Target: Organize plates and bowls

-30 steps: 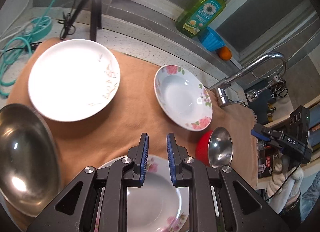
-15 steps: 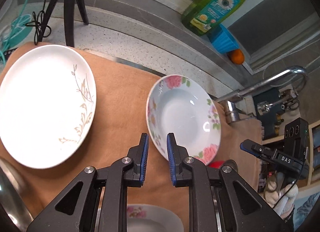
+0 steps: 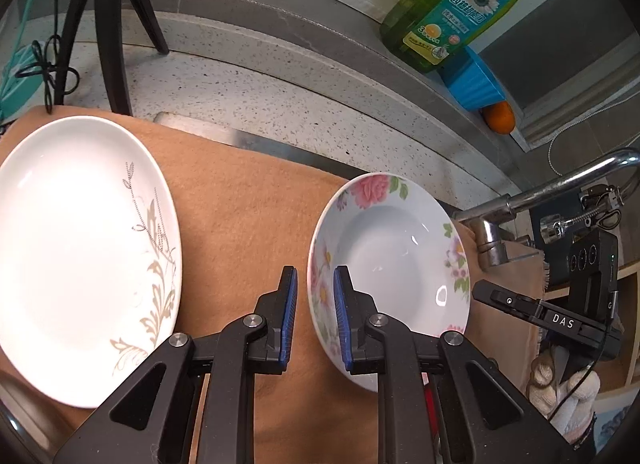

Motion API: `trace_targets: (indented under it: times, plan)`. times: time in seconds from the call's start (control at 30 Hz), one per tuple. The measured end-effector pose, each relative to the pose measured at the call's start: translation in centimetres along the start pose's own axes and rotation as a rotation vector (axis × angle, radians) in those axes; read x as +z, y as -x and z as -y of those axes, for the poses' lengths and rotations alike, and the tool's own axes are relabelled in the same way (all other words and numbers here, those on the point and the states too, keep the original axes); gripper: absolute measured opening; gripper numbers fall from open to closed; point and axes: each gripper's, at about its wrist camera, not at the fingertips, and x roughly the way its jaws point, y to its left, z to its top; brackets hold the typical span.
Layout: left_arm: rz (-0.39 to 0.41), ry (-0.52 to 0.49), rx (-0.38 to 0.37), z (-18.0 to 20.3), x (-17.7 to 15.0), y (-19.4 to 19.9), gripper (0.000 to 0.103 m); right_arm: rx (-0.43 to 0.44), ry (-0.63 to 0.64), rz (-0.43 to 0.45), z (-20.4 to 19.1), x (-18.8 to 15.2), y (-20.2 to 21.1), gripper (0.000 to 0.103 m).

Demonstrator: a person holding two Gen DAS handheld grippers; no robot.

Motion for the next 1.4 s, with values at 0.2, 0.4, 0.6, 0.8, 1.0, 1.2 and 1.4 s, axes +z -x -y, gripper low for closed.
trace_targets:
  times: [0.2,0.4,0.6,0.8,1.0,1.2,1.4]
  plan:
    - [-0.014,-0.009,-0.002,0.1,0.5,-0.9,0.017,-0.006,0.002,-0.014,0.1,0.4,-0.9,0.019]
    - [-0.026,-0.025,0.000,0.3,0.7,-1.6,0.017,0.005,0.001,-0.027,0.1,0.5,-1.5,0.013]
    - [-0.034,-0.036,-0.001,0.3,0.8,-1.9,0.015,0.004,0.001,-0.033,0.2,0.8,-1.8,0.011]
    - [-0.037,-0.053,0.012,0.5,0.8,-2.2,0.015,0.001,0.010,-0.031,0.0,0.6,-1.8,0.010]
    - [-0.031,-0.063,0.009,0.7,0.8,-1.9,0.015,0.003,0.008,-0.031,0.1,0.5,-1.7,0.010]
    - [-0.017,-0.058,0.011,0.6,0.8,-1.4,0.015,0.016,0.013,-0.031,-0.1,0.3,-1.3,0.010]
    - [0.007,-0.061,0.004,0.6,0.7,-0.4,0.015,0.033,0.020,-0.016,-0.7,0.0,-0.3,0.010]
